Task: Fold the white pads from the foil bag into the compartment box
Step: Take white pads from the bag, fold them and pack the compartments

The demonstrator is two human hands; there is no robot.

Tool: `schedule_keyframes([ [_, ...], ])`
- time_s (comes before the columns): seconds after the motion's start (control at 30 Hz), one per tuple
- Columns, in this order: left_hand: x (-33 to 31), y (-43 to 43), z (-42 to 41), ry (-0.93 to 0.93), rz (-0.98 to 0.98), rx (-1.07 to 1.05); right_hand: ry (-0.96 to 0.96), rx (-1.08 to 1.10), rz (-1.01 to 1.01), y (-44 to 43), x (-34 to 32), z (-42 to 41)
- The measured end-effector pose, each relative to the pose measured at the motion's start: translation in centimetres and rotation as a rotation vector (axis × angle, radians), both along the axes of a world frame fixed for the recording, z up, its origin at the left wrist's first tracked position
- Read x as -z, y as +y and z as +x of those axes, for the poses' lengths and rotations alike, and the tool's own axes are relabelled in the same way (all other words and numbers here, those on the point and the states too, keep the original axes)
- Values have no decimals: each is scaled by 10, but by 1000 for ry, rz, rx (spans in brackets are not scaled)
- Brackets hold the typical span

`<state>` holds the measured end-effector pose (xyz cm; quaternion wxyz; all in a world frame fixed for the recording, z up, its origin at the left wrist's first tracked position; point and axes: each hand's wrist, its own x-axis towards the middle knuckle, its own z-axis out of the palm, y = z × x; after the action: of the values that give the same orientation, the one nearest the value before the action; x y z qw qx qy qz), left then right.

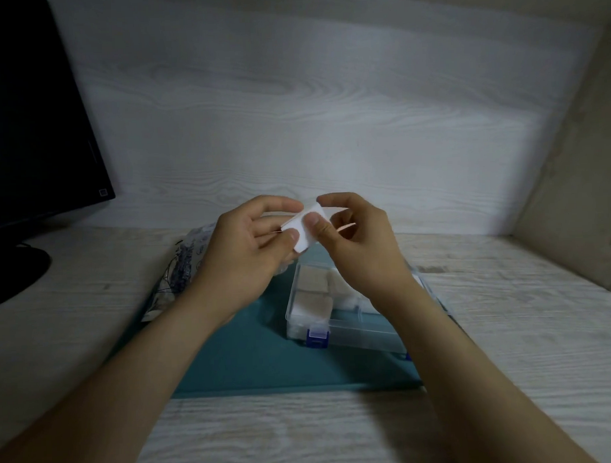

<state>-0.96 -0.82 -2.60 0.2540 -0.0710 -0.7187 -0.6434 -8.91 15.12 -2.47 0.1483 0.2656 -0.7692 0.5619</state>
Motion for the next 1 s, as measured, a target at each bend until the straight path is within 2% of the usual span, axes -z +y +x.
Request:
schedule_keyframes([
  [0.13, 4, -1, -3, 43, -37, -39, 15, -49, 159, -2, 3, 1],
  [0.23, 9, -3, -7, 45, -118, -76, -70, -125, 126, 0, 1, 3],
  [0.37, 13, -1, -9, 89, -230, -118, -34, -78, 36, 7, -2, -2],
  [0.43, 14, 0, -8, 164, -359, -221, -33, 16, 59, 10, 0, -8],
  [0.53, 14, 0, -4, 226, -622, -328, 9, 131, 245, 14, 7, -20],
  [0.6, 15, 0, -1, 195, -740, -320, 37, 149, 316, 12, 11, -22],
  [0.7, 17, 2, 1, 131, -815, -261, 57, 150, 340, 8, 16, -21],
  [1.0, 20, 2, 1, 20, -868, -180, 62, 125, 471, -2, 22, -21],
])
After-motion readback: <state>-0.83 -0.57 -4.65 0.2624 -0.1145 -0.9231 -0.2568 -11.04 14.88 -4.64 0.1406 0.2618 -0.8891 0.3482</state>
